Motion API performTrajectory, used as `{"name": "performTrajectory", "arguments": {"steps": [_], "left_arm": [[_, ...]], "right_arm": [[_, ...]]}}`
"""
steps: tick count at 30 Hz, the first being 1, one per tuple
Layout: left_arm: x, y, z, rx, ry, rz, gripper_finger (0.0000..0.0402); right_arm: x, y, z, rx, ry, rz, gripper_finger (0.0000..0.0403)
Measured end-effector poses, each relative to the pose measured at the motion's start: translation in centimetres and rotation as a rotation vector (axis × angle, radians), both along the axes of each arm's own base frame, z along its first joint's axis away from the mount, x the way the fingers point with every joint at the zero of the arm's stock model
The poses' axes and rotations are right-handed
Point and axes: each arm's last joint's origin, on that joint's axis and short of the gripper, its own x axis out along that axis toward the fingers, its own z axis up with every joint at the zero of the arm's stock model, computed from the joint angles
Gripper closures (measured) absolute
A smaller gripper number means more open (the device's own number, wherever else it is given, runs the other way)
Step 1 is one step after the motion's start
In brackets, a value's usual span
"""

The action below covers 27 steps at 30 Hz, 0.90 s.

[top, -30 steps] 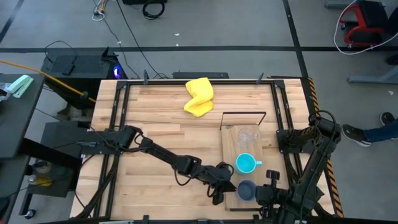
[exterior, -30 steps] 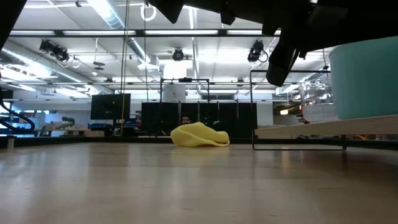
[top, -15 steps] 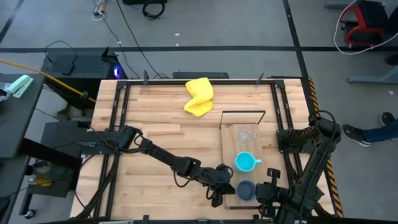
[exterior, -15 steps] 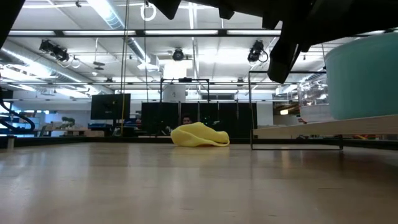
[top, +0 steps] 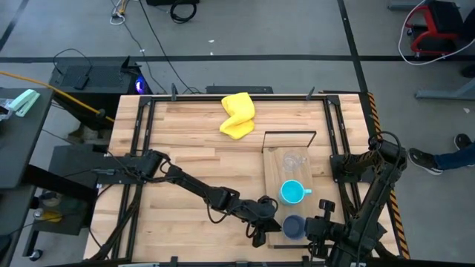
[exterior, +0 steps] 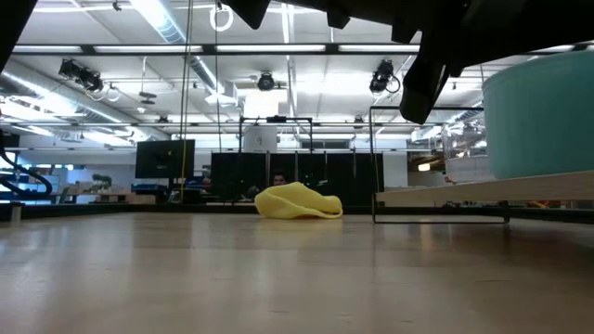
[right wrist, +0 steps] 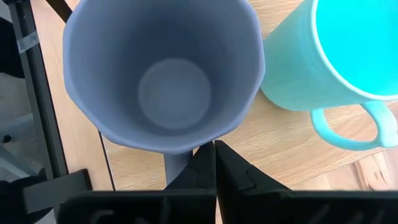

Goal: Stack small to large cups/mugs on shelf
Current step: Put the purple mug on the shelf

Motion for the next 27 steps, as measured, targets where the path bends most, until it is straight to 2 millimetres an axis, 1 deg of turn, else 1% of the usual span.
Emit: {"name": "performTrajectory", "arguments": {"steps": [6, 11, 18, 27], "left_arm": [[0.01, 0.02, 0.0, 0.0, 0.0, 0.001, 0.0345], [0.01, 0.04, 0.0, 0.001, 0.0, 0.001, 0.0348], [0.0, 0.04, -0.01, 0.002, 0.003, 0.001, 0.0342], [0.01, 0.04, 0.08, 0.0, -0.002, 0.001, 0.0348]], "right_arm": [[-0.03, -0.03, 0.0, 0.009, -0.003, -0.027, 0.0393], [-0.03, -0.03, -0.01, 0.011, -0.004, -0.033, 0.0371], [-0.05, -0.11, 0.01, 0.009, -0.016, -0.057, 0.0346], [-0.16, -0.36, 0.05, -0.005, -0.026, -0.098, 0.0332]]}}
